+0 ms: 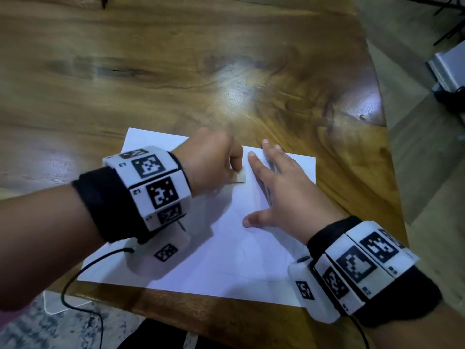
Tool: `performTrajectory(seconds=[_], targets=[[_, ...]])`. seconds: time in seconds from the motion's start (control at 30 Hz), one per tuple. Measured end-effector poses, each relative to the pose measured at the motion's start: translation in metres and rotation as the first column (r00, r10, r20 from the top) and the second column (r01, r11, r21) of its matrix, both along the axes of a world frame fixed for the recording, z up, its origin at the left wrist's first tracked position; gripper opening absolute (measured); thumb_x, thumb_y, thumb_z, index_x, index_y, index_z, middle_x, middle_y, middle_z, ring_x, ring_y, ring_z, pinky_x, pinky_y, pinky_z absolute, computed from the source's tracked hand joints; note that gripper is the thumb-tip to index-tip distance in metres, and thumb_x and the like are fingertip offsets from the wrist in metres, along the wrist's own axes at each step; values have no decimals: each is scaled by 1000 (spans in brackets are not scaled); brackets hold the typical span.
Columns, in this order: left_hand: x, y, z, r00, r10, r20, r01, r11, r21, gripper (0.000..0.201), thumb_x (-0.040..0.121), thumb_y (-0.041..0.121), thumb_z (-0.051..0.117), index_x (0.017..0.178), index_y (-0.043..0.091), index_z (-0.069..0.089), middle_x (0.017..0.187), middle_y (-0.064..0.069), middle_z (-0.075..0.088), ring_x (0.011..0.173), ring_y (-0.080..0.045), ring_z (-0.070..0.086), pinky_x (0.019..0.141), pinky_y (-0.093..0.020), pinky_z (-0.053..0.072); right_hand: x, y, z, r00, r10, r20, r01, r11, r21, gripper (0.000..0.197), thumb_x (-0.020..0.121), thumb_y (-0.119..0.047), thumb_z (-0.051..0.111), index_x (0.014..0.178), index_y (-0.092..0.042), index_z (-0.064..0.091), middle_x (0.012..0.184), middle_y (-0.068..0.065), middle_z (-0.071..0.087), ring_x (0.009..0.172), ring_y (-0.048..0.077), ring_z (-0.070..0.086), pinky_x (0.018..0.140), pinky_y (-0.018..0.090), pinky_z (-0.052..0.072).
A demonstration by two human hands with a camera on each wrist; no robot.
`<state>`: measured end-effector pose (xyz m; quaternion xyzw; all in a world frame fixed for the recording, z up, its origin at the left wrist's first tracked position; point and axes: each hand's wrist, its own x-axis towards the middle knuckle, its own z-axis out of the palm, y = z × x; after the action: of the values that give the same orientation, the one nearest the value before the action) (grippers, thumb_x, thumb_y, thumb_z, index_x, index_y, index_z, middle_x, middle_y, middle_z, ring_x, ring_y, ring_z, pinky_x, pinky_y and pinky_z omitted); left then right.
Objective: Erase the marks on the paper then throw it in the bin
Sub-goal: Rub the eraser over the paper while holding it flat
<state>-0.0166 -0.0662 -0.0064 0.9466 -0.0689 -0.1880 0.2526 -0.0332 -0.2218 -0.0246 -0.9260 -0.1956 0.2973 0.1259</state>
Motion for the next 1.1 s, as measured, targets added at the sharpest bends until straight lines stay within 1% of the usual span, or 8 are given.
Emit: performTrajectory(seconds=[0.17,0.33,0.53,0.63,0.73,0.93,1.03,1.1], targets=[[21,-5,0,989,123,88,-119,992,-43,14,77,8,63,89,9,69,76,-2,63,77,-14,53,68,-18,34,0,0,0,1000,16,4,-16,1000,-7,114,68,-50,74,149,-28,-2,155,-8,-24,142,9,-20,117,26,-2],[-3,-1,-4,998,-62,-15,62,998,1,11,76,12,64,86,12,69,56,17,46,61,-8,46,51,-16,31,0,-1,-2,1000,-2,-1,2,1000,19,114,67,-49,76,149,-29,-1,155,-8,-24,142,8,-20,117,25,-4],[20,-4,-2,991,88,96,-88,996,-5,12,77,12,65,88,8,68,74,-2,58,74,-14,49,65,-20,34,0,-2,-4,1000,11,19,-11,1000,14,115,66,-51,75,149,-28,-1,155,-7,-22,143,9,-19,118,27,-2],[-8,-1,-7,996,-71,53,72,997,-22,6,75,13,63,79,13,68,67,4,54,67,-14,47,52,-20,27,0,-2,-4,1000,-5,20,5,1000,21,115,66,-50,76,149,-30,0,155,-8,-21,143,8,-18,118,26,-1],[-40,4,-11,973,-231,13,231,973,-15,8,76,18,63,68,22,62,59,11,46,62,-12,41,50,-9,27,0,-2,-3,1000,1,16,-1,1000,22,114,67,-49,76,149,-29,0,156,-7,-22,143,9,-18,118,27,-1],[3,1,-5,996,-10,88,10,1000,-4,14,77,11,61,89,11,68,63,6,49,71,-13,47,55,-20,26,0,-1,-4,1000,2,17,-2,1000,8,116,65,-49,77,150,-28,1,156,-7,-21,143,9,-17,119,29,1],[-7,3,-6,995,-22,100,25,999,-34,8,78,18,64,74,11,64,55,12,44,59,-11,44,55,-20,28,1,-1,-4,1000,10,25,-10,1000,-7,116,65,-51,76,149,-28,0,156,-6,-22,143,10,-17,118,28,-1],[-33,10,-11,990,-115,79,120,991,-52,18,76,25,68,61,19,58,50,13,40,50,-7,40,54,-9,33,1,-1,-4,1000,11,26,-11,1000,-11,115,66,-51,76,150,-29,0,156,-6,-22,143,10,-17,117,26,-2]])
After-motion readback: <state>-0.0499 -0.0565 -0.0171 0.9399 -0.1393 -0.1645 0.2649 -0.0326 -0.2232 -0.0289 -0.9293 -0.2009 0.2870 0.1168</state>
